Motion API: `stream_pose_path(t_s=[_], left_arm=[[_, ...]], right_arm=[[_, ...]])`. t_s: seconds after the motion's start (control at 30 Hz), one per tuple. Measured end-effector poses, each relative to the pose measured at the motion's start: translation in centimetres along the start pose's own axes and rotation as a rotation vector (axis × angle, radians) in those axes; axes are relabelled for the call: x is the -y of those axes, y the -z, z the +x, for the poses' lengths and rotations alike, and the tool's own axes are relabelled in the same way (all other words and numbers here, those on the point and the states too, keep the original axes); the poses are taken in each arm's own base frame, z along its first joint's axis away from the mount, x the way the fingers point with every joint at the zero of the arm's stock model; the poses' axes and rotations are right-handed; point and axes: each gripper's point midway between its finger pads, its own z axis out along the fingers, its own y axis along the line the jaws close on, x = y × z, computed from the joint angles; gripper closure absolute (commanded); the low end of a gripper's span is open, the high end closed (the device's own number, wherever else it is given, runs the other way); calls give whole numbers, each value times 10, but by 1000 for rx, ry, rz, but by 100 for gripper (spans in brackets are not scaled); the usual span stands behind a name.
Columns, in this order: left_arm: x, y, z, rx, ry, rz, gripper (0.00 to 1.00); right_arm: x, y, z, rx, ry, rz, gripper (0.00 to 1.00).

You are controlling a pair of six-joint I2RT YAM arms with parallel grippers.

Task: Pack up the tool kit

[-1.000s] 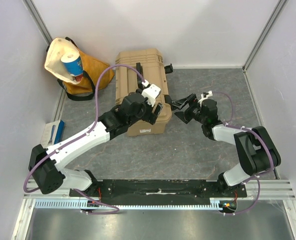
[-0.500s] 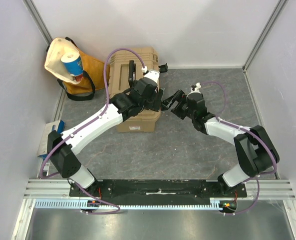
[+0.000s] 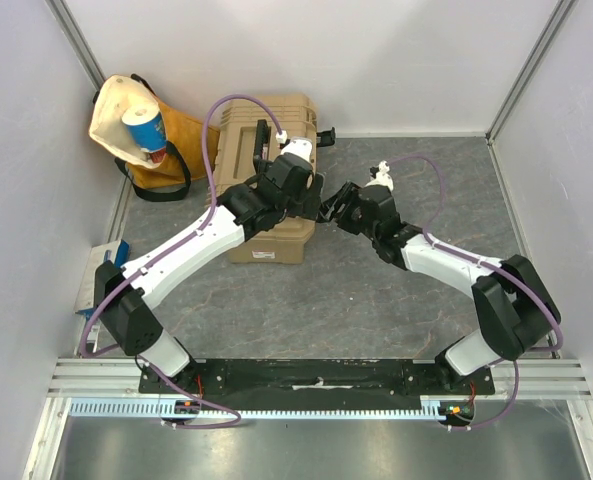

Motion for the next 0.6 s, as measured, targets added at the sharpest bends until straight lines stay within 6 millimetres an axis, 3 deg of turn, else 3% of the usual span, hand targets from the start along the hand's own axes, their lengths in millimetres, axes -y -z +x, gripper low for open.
stream_pose_path(t_s=[0.33,0.5,0.6], left_arm=[[-6,-8,7,-6,-14,-68,16],[-7,-7,7,-2,-16,-76,16],[-6,-6,6,1,-14,-74,16]], right_arm=[[-4,10,-3,-7,107,94,46],[1,18,-5,-44,186,183,46],[7,26,-6,-77,243,249,52]])
